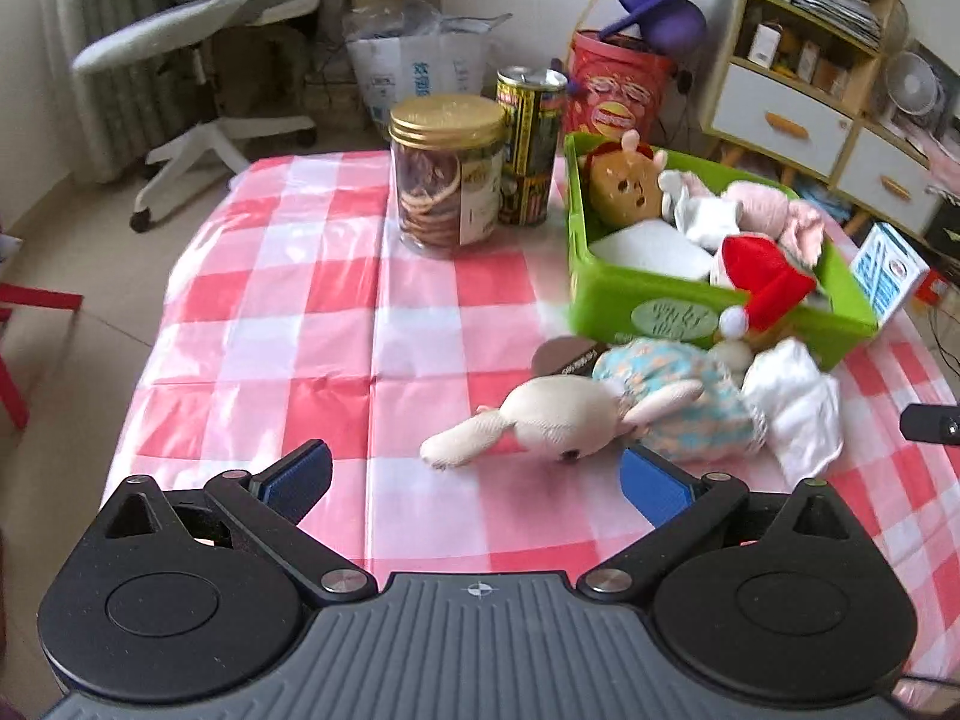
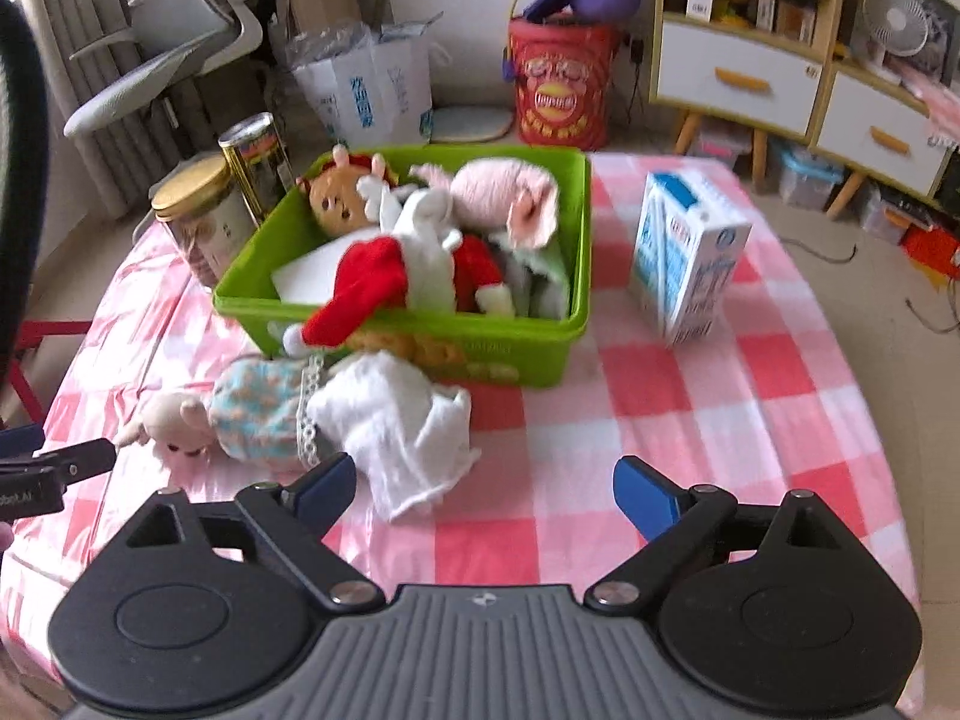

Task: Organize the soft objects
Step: 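Move the left tool to the bunny doll while the right tool reaches the white cloth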

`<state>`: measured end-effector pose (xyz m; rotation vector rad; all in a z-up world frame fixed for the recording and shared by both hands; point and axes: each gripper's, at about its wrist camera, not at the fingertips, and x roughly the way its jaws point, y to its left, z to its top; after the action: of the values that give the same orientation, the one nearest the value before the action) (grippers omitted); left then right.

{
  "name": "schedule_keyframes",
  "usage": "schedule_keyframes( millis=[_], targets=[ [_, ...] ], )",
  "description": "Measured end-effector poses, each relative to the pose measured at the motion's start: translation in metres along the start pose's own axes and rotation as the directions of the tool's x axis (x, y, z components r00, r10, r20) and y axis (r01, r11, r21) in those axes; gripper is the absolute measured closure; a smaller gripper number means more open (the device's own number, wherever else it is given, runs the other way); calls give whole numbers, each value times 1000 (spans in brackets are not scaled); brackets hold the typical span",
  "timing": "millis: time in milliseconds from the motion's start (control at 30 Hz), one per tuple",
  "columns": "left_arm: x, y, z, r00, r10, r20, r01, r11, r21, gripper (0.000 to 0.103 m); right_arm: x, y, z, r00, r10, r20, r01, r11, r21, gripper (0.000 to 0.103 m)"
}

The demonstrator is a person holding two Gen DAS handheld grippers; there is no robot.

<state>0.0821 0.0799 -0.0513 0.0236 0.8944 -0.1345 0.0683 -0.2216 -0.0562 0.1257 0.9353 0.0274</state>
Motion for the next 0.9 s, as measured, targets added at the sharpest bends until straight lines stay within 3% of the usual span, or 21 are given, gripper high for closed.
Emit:
schedule_keyframes(
  millis=[200,367,533,767,900],
  targets=[
    [6,13,-12,993,-94,77,88,993,79,6,21,7,-8,999,28,-24,-29,999,-24,35],
    [20,1,-19,979,-177,101,157,972,176,8,41,20,-15,999,38,-19,-40,993,-115,35],
    [32,-17,-19,966,-235,110,202,946,253,9,58,26,-16,998,67,-7,-67,990,-127,36],
    [42,-30,-19,955,-279,102,235,920,314,17,64,37,-19,992,100,76,-83,976,-204,36],
    [41,-34,-19,958,-268,99,220,913,343,27,68,41,-17,988,125,94,-101,969,-225,44]
  ],
)
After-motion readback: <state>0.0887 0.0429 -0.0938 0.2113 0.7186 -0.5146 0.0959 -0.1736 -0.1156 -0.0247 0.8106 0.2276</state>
